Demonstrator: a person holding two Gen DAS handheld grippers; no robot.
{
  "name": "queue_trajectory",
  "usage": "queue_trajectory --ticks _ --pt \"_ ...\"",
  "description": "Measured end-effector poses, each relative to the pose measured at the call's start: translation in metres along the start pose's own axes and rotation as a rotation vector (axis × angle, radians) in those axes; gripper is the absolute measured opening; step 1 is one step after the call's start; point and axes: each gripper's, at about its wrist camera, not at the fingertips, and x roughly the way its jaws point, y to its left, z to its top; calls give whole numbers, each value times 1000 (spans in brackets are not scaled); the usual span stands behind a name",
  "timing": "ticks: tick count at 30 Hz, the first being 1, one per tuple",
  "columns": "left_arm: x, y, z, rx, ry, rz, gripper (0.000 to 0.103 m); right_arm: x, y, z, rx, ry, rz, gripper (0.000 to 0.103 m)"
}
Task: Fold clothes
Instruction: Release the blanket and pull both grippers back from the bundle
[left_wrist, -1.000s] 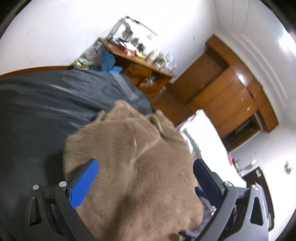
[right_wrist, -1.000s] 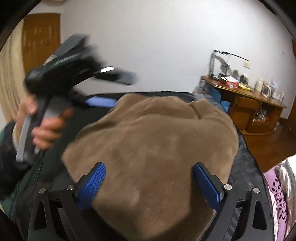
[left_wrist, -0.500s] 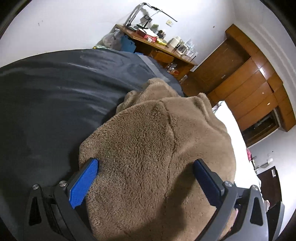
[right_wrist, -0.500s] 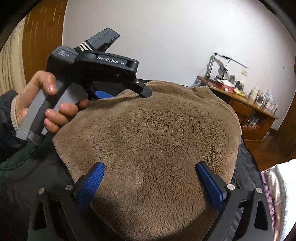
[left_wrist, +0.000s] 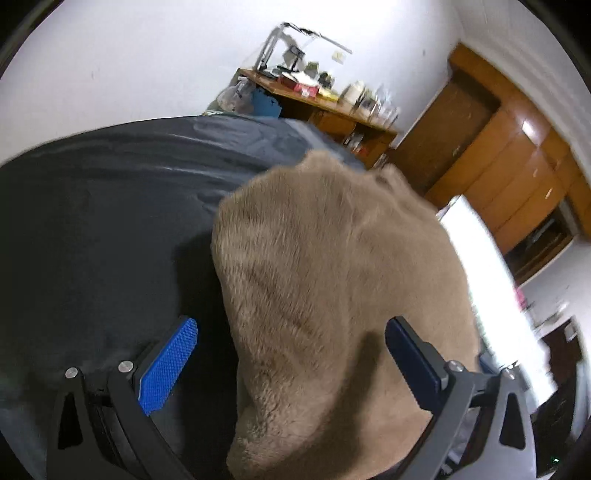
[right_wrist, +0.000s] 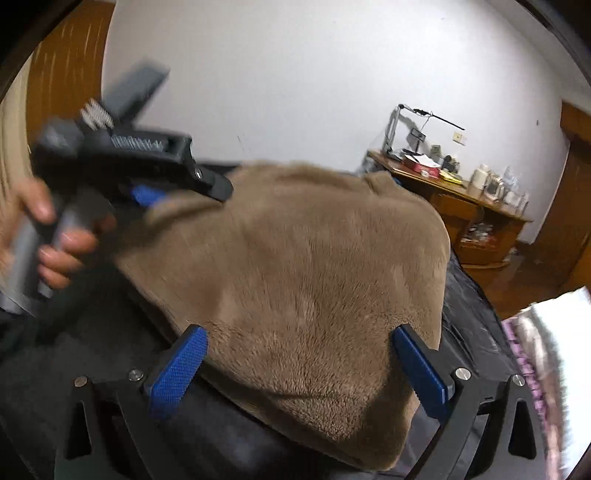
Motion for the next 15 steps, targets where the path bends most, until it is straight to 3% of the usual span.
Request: queue_trajectory --ticks 3,5,11,15 --pt "13 -2 -8 10 37 49 102 3 12 5 -40 33 -50 102" --pt "5 1 -13 2 20 60 102 -1 10 7 -14 33 -39 102" --pt "-31 -6 -38 76 -59 193 102 -25 -10 -4 215 4 38 102" --pt "-38 -8 -56 100 -30 236 102 -38 -13 -18 317 -5 76 102"
